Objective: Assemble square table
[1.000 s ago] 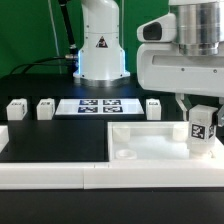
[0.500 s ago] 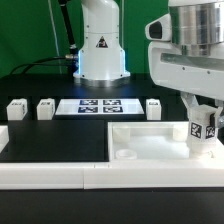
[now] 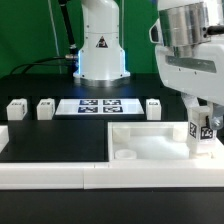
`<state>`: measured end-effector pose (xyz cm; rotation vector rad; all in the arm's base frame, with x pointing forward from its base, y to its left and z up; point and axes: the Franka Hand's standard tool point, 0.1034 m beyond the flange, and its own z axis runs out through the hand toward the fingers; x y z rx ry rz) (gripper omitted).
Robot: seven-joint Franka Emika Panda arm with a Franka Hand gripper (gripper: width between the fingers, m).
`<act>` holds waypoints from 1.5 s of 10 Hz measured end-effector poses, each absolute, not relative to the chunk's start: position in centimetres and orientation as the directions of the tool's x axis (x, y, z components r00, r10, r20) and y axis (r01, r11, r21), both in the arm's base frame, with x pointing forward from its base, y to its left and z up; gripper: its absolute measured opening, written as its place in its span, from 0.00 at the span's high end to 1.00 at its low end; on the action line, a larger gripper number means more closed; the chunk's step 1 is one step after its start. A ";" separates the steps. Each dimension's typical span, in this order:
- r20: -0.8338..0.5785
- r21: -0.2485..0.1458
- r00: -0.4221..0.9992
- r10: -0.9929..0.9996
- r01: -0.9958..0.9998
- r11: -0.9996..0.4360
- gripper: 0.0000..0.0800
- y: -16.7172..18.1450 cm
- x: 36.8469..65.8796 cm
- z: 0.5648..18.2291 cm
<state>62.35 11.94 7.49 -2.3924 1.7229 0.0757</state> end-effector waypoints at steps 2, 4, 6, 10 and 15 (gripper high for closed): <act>-0.086 -0.090 0.658 -0.748 -0.753 -0.652 0.21 13.0 62.2 8.0; -0.067 -0.099 0.756 -0.651 -0.655 -0.749 0.19 13.3 62.3 8.1; -0.044 -0.110 0.875 -0.483 -0.485 -0.868 0.19 13.2 62.3 8.1; 0.043 -0.112 0.999 -0.005 -0.001 -0.994 0.19 12.3 62.8 8.0; 0.051 -0.111 0.997 0.051 0.056 -0.992 0.43 12.2 62.8 8.0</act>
Offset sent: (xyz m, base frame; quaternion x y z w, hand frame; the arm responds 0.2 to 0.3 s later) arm 0.0000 0.0000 0.0000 0.0000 0.0000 -0.1296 0.9916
